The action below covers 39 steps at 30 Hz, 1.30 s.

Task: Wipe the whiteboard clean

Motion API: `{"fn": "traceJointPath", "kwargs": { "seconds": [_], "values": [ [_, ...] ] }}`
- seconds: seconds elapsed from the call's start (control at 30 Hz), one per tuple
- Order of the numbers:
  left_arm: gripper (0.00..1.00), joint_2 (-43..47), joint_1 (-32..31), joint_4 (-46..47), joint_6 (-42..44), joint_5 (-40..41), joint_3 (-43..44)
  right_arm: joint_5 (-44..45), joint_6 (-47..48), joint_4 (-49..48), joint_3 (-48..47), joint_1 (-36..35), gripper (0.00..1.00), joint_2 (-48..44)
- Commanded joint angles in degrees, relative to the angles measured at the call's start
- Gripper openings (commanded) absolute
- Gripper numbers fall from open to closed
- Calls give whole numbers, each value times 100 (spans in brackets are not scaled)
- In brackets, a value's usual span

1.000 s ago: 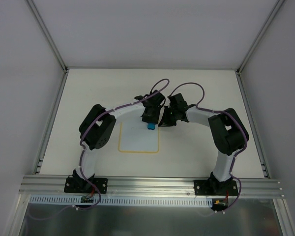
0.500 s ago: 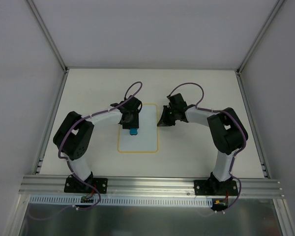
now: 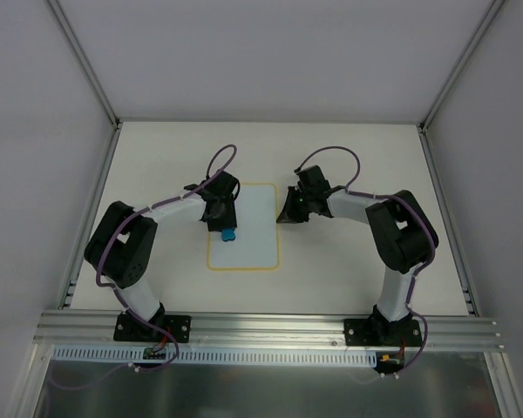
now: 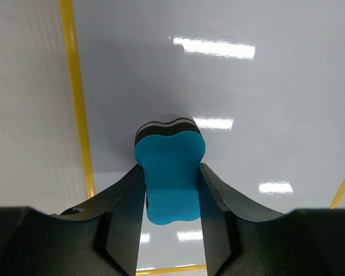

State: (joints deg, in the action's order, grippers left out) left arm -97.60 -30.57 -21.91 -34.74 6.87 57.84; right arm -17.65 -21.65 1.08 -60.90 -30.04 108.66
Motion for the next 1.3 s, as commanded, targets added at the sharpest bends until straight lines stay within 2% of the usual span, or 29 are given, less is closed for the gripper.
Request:
{"fn": "traceJointPath", "kwargs": {
  "seconds": [0.0, 0.2, 0.4, 0.57, 0.8, 0.97, 1.07, 1.27],
  "values": [
    [0, -522, 156, -1105, 37, 525, -126, 1018, 354, 991, 448, -10, 0, 524],
    [0, -1347, -19, -1140, 240, 324, 831, 992, 381, 964, 483, -10, 0, 516],
    [0, -2042, -687, -1236, 363, 16, 1930, 983, 433, 964, 501, -2, 0, 516],
    [0, -2167, -767, -1316, 363, -37, 2161, 983, 460, 973, 509, 7, 0, 507],
    [0, -1614, -372, -1342, 292, 59, 1819, 1000, 504, 964, 545, 25, 0, 516],
    [0, -1060, 356, -1342, 459, 296, 1643, 1106, 583, 964, 562, 33, 3, 402],
    [0, -778, 857, -1360, 670, 472, 1625, 1193, 635, 982, 571, 34, 11, 261],
    [0, -716, 1553, -1368, 1197, 499, 1791, 1448, 837, 1017, 615, 34, 38, -160]
  ]
}}
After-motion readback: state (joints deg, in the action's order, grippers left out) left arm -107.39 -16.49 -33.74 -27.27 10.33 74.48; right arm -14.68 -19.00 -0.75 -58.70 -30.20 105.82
